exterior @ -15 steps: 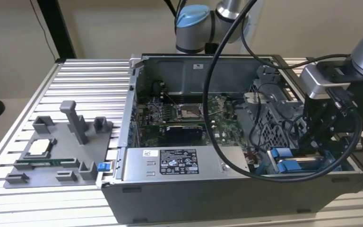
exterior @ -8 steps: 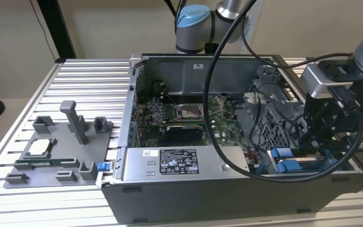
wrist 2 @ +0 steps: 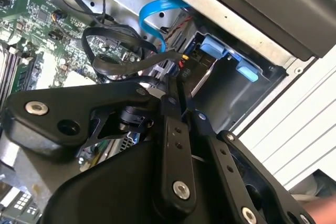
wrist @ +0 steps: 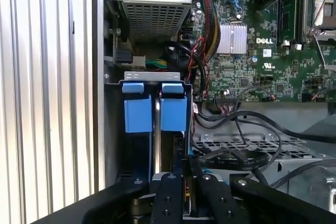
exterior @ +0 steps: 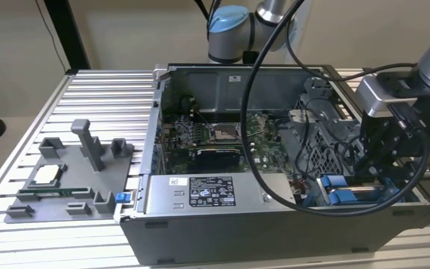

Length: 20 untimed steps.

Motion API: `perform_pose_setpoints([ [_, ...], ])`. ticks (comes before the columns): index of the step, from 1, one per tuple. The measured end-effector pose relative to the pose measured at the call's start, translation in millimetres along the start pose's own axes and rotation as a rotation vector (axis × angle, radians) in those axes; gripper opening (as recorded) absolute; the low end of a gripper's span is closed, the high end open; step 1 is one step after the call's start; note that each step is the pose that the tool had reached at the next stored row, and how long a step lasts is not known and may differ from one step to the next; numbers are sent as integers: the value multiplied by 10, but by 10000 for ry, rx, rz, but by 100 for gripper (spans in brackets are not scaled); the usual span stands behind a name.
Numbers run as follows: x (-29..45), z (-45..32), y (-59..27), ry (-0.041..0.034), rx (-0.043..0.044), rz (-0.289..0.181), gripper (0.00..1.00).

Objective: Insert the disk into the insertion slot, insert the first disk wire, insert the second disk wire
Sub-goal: 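Insert the second disk wire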

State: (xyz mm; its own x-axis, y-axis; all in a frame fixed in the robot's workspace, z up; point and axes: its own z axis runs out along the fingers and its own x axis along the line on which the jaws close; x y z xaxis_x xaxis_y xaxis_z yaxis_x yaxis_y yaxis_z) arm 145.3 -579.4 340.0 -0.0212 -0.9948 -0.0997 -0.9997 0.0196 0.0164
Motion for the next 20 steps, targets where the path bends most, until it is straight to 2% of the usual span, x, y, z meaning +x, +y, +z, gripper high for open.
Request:
perform_pose_setpoints([
  [5, 0, 26, 0, -3, 21, -1, 0],
  [13, -8, 22, 0, -7, 26, -2, 0],
  [18, -1, 86, -1, -1, 34, -3, 0],
  [20, -4, 104, -1, 26, 42, -2, 0],
])
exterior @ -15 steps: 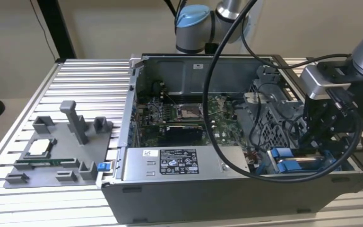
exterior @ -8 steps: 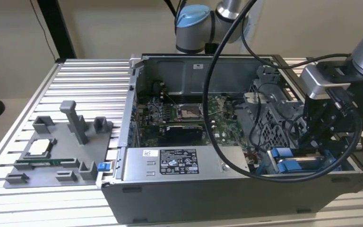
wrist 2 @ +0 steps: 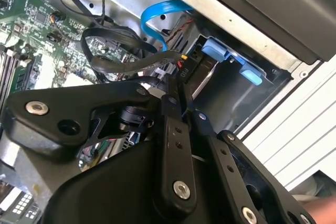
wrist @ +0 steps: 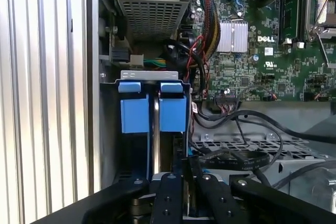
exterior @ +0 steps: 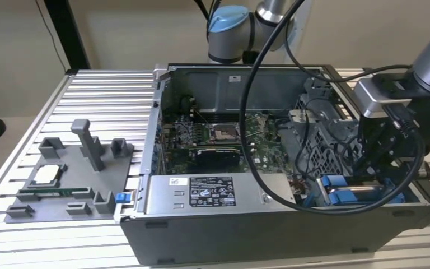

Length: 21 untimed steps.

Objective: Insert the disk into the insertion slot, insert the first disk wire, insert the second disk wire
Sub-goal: 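Insert the second disk wire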

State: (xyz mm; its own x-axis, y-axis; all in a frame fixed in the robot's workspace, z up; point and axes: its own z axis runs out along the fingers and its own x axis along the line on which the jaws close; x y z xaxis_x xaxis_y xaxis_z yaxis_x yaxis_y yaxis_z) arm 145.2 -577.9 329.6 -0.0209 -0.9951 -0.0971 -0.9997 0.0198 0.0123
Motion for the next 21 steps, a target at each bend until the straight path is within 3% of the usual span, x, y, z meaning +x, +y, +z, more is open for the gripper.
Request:
perform_pose_setpoints([
  [5, -9, 15, 0, 52, 25, -2, 0],
  [7, -31, -81, 2, 97, 5, 0, 0],
  [9, -24, -86, 1, 106, 1, 0, 0],
  [10, -23, -89, 1, 113, 0, 0, 100],
  [21, -23, -90, 2, 116, 1, 1, 100],
])
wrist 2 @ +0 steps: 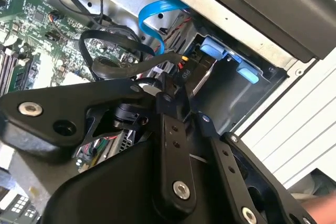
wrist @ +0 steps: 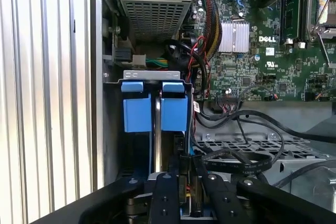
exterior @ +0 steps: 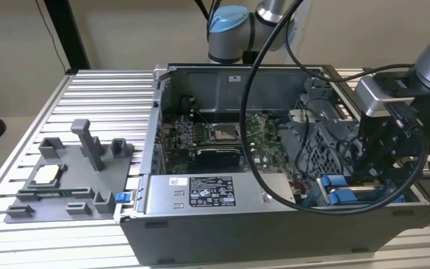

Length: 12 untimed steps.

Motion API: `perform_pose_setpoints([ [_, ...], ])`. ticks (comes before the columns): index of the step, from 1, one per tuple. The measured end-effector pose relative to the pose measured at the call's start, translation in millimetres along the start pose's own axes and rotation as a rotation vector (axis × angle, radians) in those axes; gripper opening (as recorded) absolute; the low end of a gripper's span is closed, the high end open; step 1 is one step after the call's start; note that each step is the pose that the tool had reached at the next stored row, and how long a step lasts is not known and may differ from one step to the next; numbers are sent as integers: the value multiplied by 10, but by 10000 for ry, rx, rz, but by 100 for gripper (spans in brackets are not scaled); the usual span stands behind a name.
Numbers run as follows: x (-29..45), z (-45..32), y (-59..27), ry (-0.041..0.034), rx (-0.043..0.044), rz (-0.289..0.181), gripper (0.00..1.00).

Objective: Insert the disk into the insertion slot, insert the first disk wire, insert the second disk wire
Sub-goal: 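Insert the second disk wire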

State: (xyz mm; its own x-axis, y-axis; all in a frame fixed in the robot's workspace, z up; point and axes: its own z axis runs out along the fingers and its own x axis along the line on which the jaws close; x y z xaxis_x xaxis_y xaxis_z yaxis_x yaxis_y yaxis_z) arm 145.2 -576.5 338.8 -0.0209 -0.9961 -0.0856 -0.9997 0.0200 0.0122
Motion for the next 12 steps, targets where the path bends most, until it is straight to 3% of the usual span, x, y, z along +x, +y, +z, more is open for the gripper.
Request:
perform_pose_setpoints([
  [12, 0, 0, -1, 0, 0, -2, 100],
])
